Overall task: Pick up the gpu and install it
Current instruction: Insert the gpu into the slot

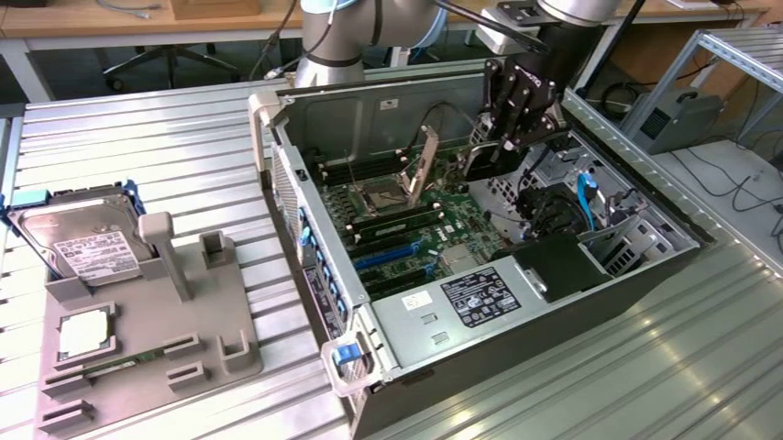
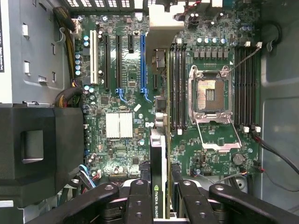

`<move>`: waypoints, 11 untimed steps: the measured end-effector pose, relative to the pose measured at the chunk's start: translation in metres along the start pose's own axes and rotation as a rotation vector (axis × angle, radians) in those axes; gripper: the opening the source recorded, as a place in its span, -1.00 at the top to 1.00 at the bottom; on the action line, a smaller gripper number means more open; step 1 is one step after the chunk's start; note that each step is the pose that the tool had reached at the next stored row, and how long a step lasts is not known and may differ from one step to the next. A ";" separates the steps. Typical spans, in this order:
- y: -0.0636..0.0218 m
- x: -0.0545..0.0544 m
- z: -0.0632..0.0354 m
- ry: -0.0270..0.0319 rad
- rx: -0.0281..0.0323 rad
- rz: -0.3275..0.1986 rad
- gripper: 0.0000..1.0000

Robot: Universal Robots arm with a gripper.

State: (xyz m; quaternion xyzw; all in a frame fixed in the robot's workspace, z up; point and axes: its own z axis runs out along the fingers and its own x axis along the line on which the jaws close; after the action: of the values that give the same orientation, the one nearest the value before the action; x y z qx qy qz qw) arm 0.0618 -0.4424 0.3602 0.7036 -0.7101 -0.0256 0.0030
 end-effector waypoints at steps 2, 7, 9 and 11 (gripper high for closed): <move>0.0006 0.000 0.0001 -0.0001 0.0001 0.000 0.47; 0.0087 0.000 0.0005 -0.0001 0.0008 0.000 0.47; 0.0140 0.000 0.0008 -0.0001 0.0015 0.000 0.47; 0.0183 0.000 0.0011 -0.0001 0.0021 0.000 0.47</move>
State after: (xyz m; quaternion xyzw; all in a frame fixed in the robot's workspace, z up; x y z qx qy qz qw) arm 0.0435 -0.4425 0.3599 0.7037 -0.7101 -0.0249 0.0022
